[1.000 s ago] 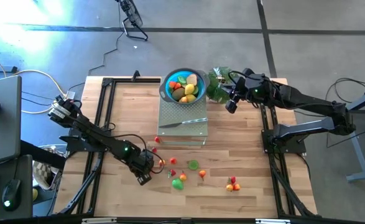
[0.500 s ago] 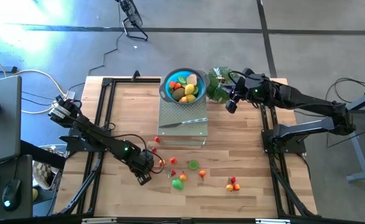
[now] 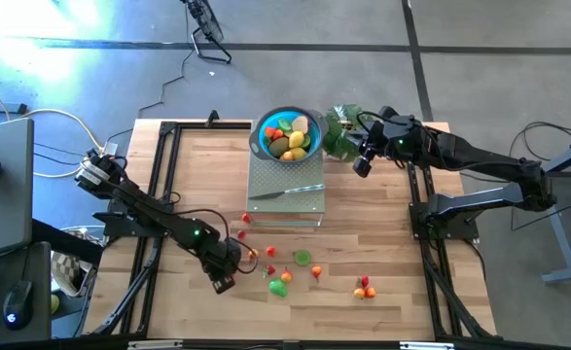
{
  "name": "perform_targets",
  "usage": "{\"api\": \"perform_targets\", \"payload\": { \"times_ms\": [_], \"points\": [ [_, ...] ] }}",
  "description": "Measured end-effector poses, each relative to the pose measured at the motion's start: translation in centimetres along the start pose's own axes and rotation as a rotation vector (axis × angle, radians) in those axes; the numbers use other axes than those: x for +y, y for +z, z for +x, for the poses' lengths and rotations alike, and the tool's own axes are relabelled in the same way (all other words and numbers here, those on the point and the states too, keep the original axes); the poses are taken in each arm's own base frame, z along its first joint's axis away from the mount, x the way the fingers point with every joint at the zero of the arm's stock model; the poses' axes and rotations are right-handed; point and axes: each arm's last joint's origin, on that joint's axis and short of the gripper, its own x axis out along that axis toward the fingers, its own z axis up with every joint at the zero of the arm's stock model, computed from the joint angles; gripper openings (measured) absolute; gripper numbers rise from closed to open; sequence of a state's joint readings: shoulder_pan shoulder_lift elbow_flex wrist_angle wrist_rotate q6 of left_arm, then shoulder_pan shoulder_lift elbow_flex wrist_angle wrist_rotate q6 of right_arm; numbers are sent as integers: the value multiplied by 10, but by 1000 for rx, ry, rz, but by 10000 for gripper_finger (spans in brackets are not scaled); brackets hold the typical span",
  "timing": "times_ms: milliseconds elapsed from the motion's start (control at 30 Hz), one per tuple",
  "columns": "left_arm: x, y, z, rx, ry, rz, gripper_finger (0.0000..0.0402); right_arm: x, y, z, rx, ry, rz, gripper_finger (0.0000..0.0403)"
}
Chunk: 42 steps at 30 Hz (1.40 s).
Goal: Pick & Place Fruit
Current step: Put the red strawberry in the blue bowl on the shelf
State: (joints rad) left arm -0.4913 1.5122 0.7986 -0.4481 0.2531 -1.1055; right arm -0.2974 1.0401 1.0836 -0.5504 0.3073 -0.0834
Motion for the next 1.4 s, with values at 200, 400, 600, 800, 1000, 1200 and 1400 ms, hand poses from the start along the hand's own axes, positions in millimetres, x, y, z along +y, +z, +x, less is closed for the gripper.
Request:
{"api": "perform_targets", "payload": {
  "times_ms": [200, 400, 600, 800, 1000, 1200, 1400],
  "points": [
    [-9, 2, -6, 5, -36, 23, 0, 0, 0, 0, 0, 0, -5, 52],
    [-24, 6, -18, -12, -71, 47, 0, 0, 0, 0, 0, 0, -28, 52],
    [-43, 11, -34, -38, -108, 59, 0, 0, 0, 0, 0, 0, -60, 52],
    [-66, 18, -58, -132, -133, 69, 0, 0, 0, 0, 2, 0, -85, 52],
    [-89, 22, -93, -215, -129, 64, 0, 1, -1, 0, 4, 36, -130, 52],
    [-104, 24, -130, -343, -71, 62, 0, 5, -2, -1, -5, 164, -162, 52],
    [-112, 34, -158, -476, -72, 107, 0, 6, -2, -1, -12, 205, -162, 52]
  ]
}}
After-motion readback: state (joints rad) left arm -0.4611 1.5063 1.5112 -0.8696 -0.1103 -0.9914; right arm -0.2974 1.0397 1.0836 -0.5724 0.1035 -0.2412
